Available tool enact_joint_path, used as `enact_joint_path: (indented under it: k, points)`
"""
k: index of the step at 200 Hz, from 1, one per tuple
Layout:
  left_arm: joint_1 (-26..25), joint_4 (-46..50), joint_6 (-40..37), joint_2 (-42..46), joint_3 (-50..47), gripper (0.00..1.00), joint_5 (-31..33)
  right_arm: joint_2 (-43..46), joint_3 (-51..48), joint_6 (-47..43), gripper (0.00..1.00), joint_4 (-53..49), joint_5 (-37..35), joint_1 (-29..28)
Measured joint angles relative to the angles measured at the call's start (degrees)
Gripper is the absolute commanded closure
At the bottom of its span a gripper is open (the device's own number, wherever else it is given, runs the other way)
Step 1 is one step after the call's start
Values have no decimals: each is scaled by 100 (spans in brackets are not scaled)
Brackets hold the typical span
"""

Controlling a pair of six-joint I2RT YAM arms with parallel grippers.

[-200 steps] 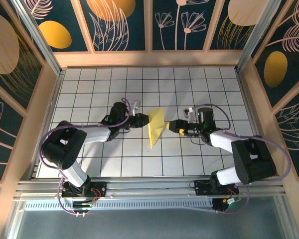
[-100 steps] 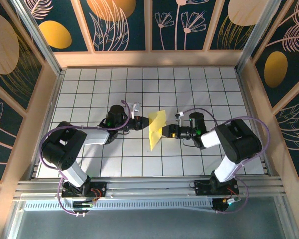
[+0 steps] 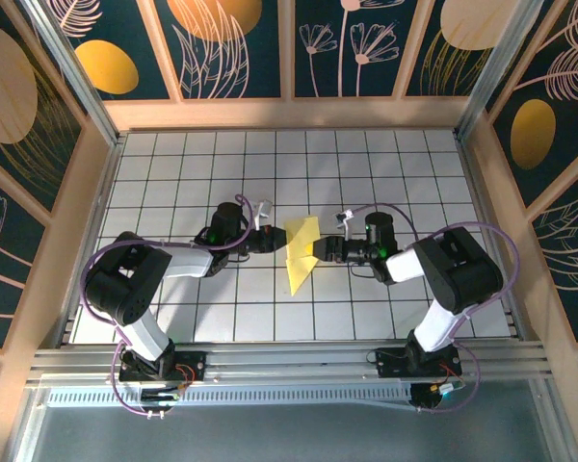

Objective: Fold a paper plane with a square sheet of paper (fold left side to right side)
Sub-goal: Fold the wing for the fifth time at the center of the table.

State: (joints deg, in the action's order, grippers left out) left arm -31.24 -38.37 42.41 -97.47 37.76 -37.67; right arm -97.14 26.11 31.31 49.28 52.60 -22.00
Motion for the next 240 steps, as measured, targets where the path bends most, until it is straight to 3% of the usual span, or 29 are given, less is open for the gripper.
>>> enact_joint_path:
  k: [134, 158, 175, 190, 209, 240]
  points:
    - [24, 337, -175, -249, 107, 100, 83, -94, 1064, -765, 68, -1445, -201, 129]
    - [24, 380, -192, -258, 118, 100, 83, -221, 1180, -852, 78, -1556, -278, 129]
    - [24, 422, -212, -258, 127, 100, 85, -299, 1252, -852, 91, -1663, -367, 131]
    - [24, 485, -269, -256, 127, 83, 131, -315, 1287, -857, 99, -1779, -457, 133]
    - [24, 695, -391, -205, 127, 69, 378, -315, 1338, -802, 100, -1963, -597, 133]
    - [11, 1357, -817, 514, 70, 64, 1097, -315, 1499, -570, 100, -2551, -822, 140]
